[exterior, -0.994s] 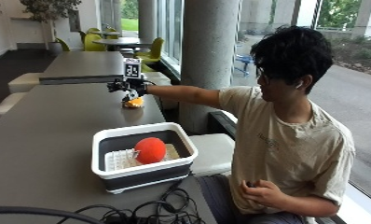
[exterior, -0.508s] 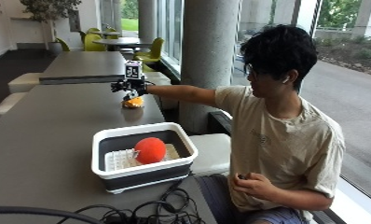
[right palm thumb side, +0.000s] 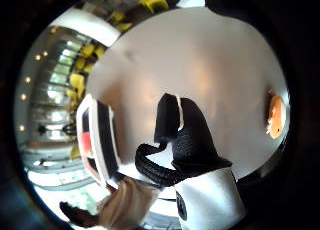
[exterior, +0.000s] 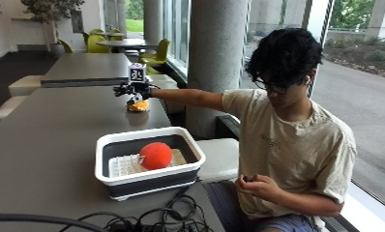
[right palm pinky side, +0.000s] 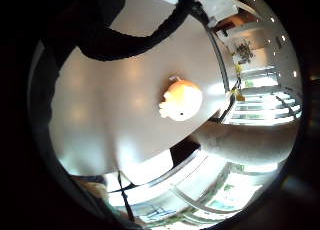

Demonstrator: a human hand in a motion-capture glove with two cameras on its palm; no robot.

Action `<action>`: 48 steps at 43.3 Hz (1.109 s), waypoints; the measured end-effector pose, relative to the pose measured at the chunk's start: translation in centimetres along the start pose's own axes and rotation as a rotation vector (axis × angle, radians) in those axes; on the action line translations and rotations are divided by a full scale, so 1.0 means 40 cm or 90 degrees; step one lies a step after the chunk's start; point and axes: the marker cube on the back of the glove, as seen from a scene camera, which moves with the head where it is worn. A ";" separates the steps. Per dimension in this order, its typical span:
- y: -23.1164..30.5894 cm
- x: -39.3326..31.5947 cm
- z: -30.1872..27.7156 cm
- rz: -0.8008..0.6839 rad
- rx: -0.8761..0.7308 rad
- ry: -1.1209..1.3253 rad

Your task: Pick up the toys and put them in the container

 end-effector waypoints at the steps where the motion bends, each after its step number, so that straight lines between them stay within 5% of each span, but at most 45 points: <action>1: 0.000 -0.004 0.001 -0.001 -0.001 -0.005; 48: 0.002 -0.089 0.031 -0.128 -0.045 -0.065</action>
